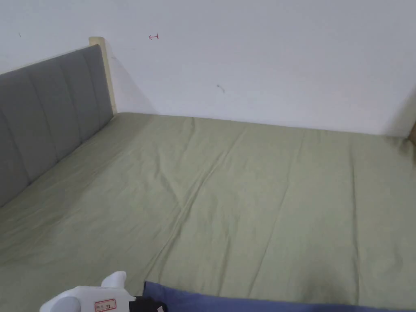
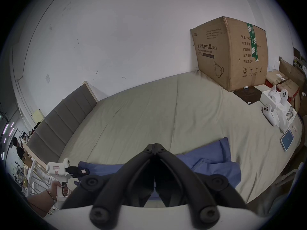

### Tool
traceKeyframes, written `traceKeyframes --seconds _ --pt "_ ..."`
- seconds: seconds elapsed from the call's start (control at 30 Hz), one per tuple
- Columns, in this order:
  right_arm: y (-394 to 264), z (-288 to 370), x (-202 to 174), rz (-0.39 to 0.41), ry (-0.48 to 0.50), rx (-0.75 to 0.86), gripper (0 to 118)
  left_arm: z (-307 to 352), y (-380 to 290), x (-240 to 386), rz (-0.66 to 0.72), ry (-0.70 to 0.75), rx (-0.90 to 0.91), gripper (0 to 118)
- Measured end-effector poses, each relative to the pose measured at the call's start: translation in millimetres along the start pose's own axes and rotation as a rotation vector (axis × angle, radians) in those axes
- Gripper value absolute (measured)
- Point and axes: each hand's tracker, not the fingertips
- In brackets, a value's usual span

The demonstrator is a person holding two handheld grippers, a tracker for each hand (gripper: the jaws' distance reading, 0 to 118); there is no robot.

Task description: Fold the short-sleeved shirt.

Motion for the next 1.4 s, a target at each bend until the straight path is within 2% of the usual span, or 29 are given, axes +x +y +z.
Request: traceKeyframes --seconds 0.13,0.2,0.27,0.37,0.5,0.53,0.57,0.6,0.63,0.7,0.87,0.93,0.97,1.03,1.07,1.13,1.4 --pt "-1 4 1 -0.013 0.016 0.0 0 37 -1 21 -0.293 0.448 0.065 6" --pt "-3 7 2 -0.014 0.019 -0.001 0 44 0 23 -0.274 0.51 0.068 6" --pt "-4 11 4 -0.018 0.022 -0.003 0 50 2 40 -0.227 0.455 0.075 6" --pt "-5 17 7 -0.027 0.024 -0.003 0 42 -4 103 -0.296 0.321 0.077 6" --pt "-5 24 13 -0.046 0.025 0.003 0 -6 -14 195 -0.36 0.142 -0.06 6" --pt "-5 26 15 -0.05 0.024 0.004 0 -19 -16 212 -0.353 0.101 -0.099 12" --pt "-6 28 17 -0.056 0.023 0.005 0 -33 -18 227 -0.336 0.035 -0.111 30" --pt "-6 29 19 -0.061 0.023 0.006 0 -44 -19 239 -0.304 -0.009 -0.129 71" --pt "-7 30 21 -0.064 0.023 0.006 0 -57 -21 247 -0.299 -0.04 -0.149 93" --pt "-7 32 25 -0.068 0.018 0.002 0 -64 -18 267 -0.327 -0.101 -0.138 93" --pt "-8 32 35 -0.08 0.018 -0.009 0 -48 -11 265 -0.376 -0.064 -0.095 94" --pt "-8 29 37 -0.077 0.014 -0.009 0 -34 -10 249 -0.358 -0.007 -0.076 89" --pt "-8 28 38 -0.075 0.015 -0.007 0 -29 -9 236 -0.342 0.018 -0.065 76" --pt "-7 26 40 -0.076 0.025 -0.005 0 -26 -12 218 -0.316 0.041 -0.05 5" --pt "-7 25 40 -0.076 0.028 -0.006 0 -32 -13 209 -0.297 0.065 -0.067 1" --pt "-7 24 41 -0.077 0.031 -0.005 0 -41 -18 196 -0.274 0.098 -0.088 0" --pt "-10 16 58 -0.092 0.024 -0.029 0 -127 -51 224 -0.334 0.022 -0.243 0"
